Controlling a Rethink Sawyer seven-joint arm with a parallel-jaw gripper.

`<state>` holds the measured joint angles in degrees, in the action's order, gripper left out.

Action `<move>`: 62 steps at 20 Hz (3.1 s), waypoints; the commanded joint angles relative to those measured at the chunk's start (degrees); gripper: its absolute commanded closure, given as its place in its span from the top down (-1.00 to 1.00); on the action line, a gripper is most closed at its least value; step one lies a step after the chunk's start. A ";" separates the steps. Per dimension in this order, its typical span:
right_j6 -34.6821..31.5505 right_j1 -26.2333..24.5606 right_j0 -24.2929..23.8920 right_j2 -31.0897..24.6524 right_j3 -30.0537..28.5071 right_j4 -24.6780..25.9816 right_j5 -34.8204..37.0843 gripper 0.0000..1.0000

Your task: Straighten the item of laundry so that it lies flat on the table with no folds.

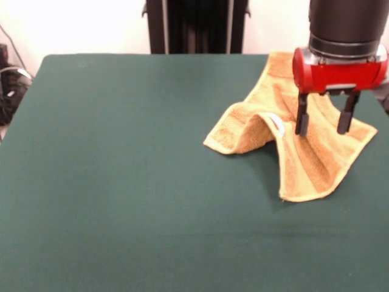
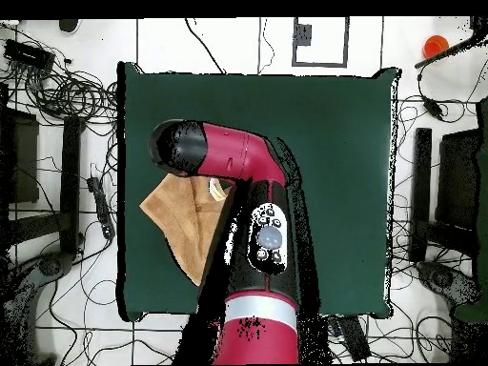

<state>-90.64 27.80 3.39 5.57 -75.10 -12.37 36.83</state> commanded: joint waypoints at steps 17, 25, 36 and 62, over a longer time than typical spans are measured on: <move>0.31 -0.76 -1.33 -6.44 -3.71 4.31 6.82 1.00; 0.67 -1.01 -1.35 -6.23 -3.22 4.71 7.06 1.00; 0.01 -0.98 -1.43 -5.06 -2.07 8.15 8.13 1.00; -0.04 -2.43 -2.88 -6.85 -2.51 12.81 4.35 1.00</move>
<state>-90.64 28.45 0.83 5.27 -75.08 -2.38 38.55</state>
